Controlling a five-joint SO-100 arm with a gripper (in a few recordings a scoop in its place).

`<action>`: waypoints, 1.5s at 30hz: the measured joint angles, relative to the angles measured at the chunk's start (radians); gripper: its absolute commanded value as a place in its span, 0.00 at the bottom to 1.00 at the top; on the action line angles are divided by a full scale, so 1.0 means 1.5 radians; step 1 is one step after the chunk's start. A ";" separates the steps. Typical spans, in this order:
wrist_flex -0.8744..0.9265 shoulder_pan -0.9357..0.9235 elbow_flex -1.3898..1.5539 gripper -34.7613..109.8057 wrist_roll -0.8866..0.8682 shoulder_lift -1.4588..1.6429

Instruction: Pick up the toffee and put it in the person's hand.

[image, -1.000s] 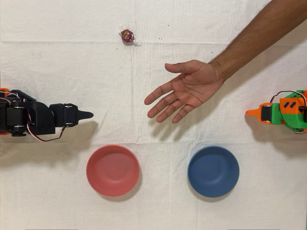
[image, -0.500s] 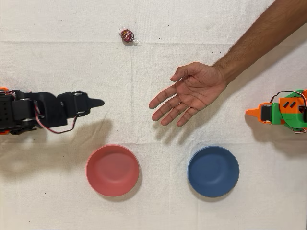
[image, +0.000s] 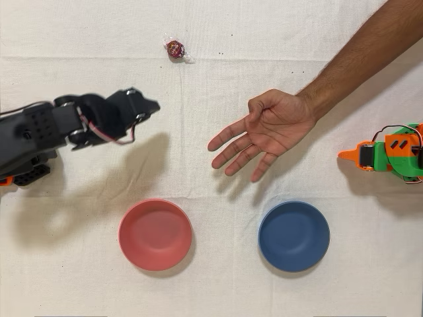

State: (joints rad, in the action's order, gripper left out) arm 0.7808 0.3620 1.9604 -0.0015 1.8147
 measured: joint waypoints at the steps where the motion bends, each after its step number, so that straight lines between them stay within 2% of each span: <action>1: 0.000 0.004 -0.016 0.27 -0.003 -0.020; 31: 0.082 0.102 -0.373 0.41 -0.017 -0.410; 45: 0.093 0.132 -0.453 0.41 -0.019 -0.481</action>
State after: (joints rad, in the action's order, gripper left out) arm 0.9204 0.5599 1.2809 -0.0307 1.0937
